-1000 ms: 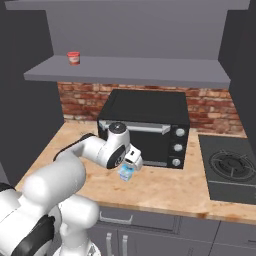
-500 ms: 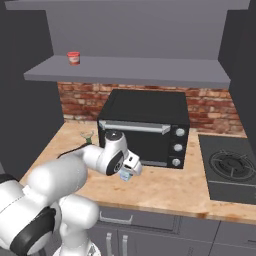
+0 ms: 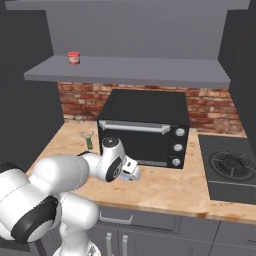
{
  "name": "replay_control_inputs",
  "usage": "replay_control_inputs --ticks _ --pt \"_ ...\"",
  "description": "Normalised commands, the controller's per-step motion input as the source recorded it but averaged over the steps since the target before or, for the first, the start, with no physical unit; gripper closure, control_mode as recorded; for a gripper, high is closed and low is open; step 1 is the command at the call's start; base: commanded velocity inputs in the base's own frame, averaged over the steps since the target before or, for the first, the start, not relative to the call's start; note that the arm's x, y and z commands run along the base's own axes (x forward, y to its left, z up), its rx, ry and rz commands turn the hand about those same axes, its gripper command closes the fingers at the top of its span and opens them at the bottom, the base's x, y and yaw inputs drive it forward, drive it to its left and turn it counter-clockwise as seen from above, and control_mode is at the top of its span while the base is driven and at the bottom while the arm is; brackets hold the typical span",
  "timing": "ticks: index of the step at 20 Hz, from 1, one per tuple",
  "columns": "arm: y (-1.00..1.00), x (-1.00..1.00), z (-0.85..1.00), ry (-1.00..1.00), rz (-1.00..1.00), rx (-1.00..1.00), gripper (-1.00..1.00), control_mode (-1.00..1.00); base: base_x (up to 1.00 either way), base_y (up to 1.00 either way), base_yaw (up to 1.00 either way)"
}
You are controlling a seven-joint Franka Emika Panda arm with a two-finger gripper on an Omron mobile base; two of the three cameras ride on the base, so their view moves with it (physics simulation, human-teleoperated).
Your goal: Pick the boxed food and yogurt from the counter and place them in the cabinets closest to them.
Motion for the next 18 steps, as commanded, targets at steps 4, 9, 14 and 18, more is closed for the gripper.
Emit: replay_control_inputs --ticks 4,9,14,18 --pt "0.00 0.00 0.00 0.00 0.00 0.00 -1.00 -1.00 0.00 0.00 0.00" --pt "0.00 0.00 0.17 0.00 -0.01 0.00 -1.00 -1.00 0.00 0.00 0.00" --pt "0.00 0.00 0.08 0.00 0.00 0.00 -1.00 -1.00 0.00 0.00 0.00" --pt "0.00 0.00 0.00 0.00 0.00 0.00 -1.00 -1.00 0.00 0.00 0.00"
